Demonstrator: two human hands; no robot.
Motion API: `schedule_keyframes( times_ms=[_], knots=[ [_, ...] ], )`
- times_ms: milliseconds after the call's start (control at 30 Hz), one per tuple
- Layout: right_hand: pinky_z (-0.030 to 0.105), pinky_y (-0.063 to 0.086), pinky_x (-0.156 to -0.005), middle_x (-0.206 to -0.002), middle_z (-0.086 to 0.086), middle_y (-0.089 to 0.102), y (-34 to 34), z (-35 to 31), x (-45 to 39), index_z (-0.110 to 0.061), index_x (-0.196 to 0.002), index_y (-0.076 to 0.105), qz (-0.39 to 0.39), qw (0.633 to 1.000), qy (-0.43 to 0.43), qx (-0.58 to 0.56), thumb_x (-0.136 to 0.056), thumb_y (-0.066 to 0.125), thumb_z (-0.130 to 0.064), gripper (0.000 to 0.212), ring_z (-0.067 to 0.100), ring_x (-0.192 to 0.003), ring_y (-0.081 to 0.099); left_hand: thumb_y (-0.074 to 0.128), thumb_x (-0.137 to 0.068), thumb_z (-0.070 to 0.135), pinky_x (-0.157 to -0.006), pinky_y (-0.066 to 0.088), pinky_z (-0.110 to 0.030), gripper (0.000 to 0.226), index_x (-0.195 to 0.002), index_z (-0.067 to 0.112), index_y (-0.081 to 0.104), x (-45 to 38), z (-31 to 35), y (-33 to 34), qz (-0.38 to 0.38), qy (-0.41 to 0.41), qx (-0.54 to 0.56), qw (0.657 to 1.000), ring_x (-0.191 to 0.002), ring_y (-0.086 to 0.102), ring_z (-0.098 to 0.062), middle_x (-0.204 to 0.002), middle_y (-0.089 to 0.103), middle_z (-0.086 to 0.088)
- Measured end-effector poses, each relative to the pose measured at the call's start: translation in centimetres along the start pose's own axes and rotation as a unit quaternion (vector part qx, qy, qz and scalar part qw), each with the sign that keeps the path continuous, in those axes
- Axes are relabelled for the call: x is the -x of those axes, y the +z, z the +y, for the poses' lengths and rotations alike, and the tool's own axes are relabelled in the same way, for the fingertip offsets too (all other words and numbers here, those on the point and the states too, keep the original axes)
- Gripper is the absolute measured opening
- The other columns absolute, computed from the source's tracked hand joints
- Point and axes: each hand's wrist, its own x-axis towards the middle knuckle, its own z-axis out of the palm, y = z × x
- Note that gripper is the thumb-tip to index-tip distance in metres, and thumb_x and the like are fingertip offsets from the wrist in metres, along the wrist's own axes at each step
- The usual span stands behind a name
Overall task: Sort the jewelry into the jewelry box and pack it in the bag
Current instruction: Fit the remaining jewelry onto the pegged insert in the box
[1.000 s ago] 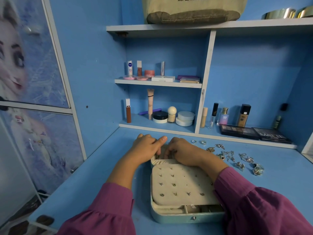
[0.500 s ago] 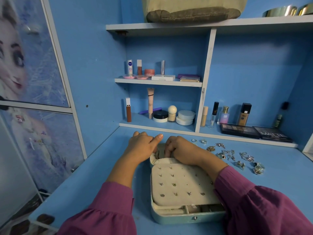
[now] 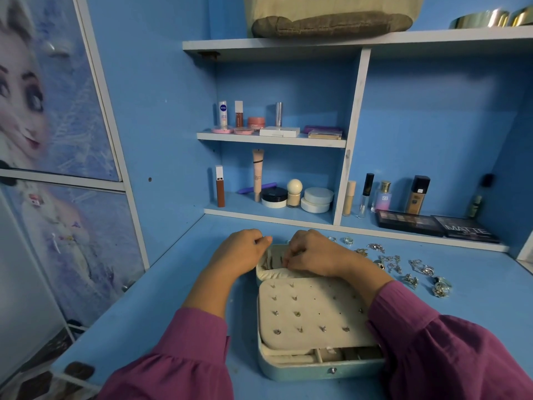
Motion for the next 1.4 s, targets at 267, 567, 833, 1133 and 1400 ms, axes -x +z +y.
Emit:
schedule_keyframes(
  times_ms=[267,567,833,1133,1400],
  knots=[
    [0.036,0.034,-0.103,-0.111,-0.004,0.051,0.3,0.5,-0.4,-0.023,-0.103,0.07,-0.008,0.997,-0.004,0.076,-0.092,0.053,-0.023,0.02,0.018,-0.115,0.039,0.055,-0.089,0.015,-0.079,0.052,-0.03,0.016,-0.082,0.02,0.07,-0.4,0.1,0.1,0.009,0.0,0.044,0.999,-0.086,0.062,-0.014,-0.091,0.068,0.005],
    [0.035,0.035,-0.101,-0.123,0.001,0.049,0.1,0.2,-0.4,-0.02,-0.111,0.067,0.02,0.994,0.018,0.101,-0.094,0.05,-0.023,0.024,0.02,-0.117,0.037,0.053,-0.093,0.017,-0.077,0.049,-0.025,0.017,-0.094,0.02,0.071,-0.8,0.5,0.4,0.024,0.02,0.055,0.998,-0.092,0.061,-0.013,-0.1,0.067,0.005],
    [0.012,0.041,-0.07,-0.081,-0.016,0.053,-0.2,0.6,-0.2,-0.02,-0.096,0.076,0.049,0.999,-0.003,-0.012,-0.088,0.06,-0.018,0.018,0.004,-0.083,0.051,0.049,-0.093,0.051,-0.077,0.043,-0.03,0.052,-0.083,0.006,0.074,-0.2,1.2,-0.1,-0.021,0.017,0.078,0.997,-0.083,0.058,-0.016,-0.081,0.057,0.0],
    [0.005,0.038,-0.064,-0.09,-0.015,0.066,-0.4,1.7,1.1,-0.022,-0.093,0.074,0.086,0.993,0.015,-0.074,-0.09,0.058,-0.015,0.018,-0.004,-0.078,0.055,0.046,-0.094,0.052,-0.088,0.045,-0.034,0.053,-0.071,0.015,0.075,0.2,1.3,-0.1,-0.028,0.053,0.088,0.994,-0.088,0.057,-0.013,-0.084,0.055,0.002],
    [0.011,0.042,-0.072,-0.092,-0.015,0.067,-0.1,2.6,1.3,-0.022,-0.092,0.074,0.099,0.981,0.044,-0.161,-0.092,0.058,-0.016,0.017,-0.001,-0.084,0.059,0.037,-0.096,0.054,-0.102,0.035,-0.042,0.055,-0.076,0.02,0.075,0.0,1.1,0.2,-0.02,0.052,0.013,0.998,-0.111,0.041,-0.018,-0.089,0.048,0.004]
  ],
)
